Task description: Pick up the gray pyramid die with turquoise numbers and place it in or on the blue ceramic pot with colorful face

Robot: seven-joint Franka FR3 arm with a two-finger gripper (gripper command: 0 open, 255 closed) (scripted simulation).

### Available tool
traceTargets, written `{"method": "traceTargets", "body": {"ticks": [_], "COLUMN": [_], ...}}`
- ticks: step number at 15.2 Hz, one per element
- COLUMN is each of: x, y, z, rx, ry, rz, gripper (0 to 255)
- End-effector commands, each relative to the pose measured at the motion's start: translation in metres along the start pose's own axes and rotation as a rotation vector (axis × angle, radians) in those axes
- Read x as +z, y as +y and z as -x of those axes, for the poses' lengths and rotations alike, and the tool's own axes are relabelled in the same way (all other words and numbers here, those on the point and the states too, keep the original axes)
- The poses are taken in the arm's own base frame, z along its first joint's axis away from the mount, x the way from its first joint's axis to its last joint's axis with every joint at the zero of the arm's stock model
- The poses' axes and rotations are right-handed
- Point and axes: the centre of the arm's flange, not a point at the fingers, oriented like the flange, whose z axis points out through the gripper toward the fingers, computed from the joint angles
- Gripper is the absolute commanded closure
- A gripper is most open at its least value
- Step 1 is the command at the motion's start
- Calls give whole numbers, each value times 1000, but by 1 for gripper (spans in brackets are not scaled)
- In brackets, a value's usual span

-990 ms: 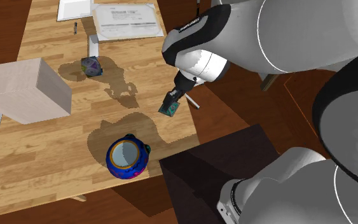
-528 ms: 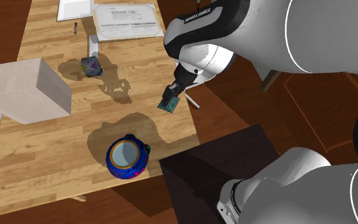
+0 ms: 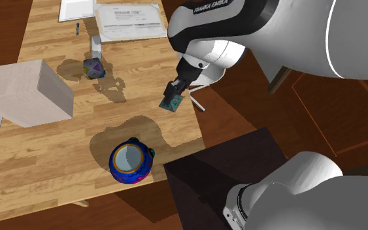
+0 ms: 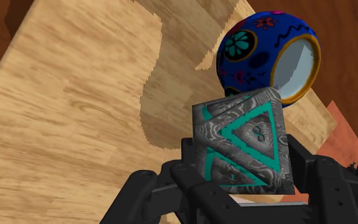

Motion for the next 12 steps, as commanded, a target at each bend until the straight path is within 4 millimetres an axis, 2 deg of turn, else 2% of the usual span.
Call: {"method": "traceTargets", "body": {"ticks": [1, 12], "x": [7, 74], "y": [-19, -147], "z": [-2, -15], "rx": [0, 0], "ry": [0, 0], "rz": [0, 0], "gripper": [255, 255]}}
